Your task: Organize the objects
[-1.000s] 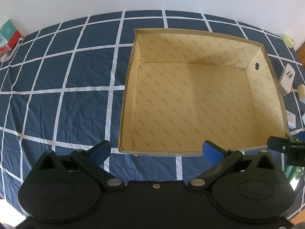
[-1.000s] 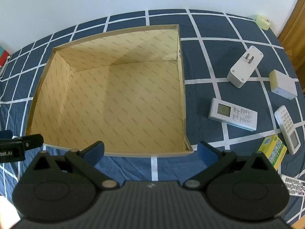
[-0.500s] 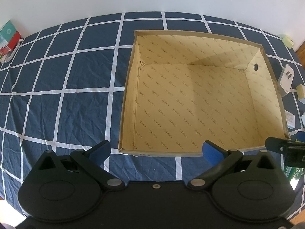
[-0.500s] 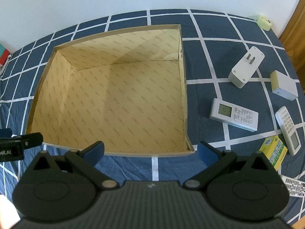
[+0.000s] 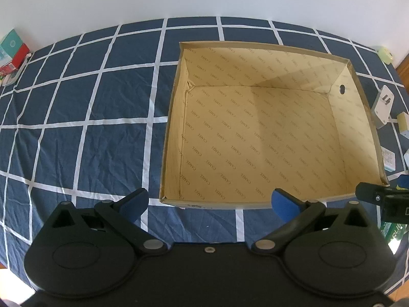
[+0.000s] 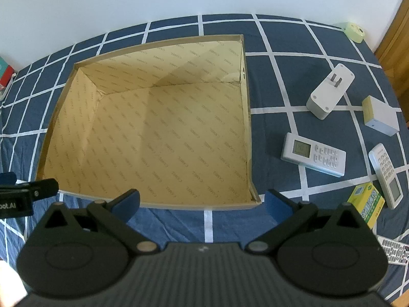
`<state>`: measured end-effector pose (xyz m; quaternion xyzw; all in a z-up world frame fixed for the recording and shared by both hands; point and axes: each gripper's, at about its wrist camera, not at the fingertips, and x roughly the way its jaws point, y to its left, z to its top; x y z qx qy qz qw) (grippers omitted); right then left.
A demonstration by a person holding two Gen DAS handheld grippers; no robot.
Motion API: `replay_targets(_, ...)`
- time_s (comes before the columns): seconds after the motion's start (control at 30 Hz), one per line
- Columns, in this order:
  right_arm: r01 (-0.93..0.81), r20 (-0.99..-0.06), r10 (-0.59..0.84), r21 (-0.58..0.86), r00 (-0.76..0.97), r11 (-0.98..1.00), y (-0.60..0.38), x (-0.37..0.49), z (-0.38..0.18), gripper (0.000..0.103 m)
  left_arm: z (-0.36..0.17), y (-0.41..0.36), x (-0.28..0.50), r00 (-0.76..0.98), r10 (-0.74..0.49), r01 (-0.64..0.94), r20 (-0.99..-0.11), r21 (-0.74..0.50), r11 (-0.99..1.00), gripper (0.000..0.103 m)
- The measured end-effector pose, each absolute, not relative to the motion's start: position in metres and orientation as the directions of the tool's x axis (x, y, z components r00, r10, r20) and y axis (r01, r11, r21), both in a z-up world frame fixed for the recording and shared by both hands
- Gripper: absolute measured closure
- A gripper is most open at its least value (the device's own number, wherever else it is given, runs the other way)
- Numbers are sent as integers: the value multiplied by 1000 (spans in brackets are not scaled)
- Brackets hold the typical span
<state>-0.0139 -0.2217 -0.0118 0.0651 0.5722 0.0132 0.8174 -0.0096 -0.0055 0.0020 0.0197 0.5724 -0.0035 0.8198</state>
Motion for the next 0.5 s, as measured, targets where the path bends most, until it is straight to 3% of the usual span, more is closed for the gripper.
replay_targets(0.5, 49, -929, 102, 127, 356, 991, -223, -19, -7, 0, 9, -6, -15, 358, 20, 34, -934, 35, 999, 0)
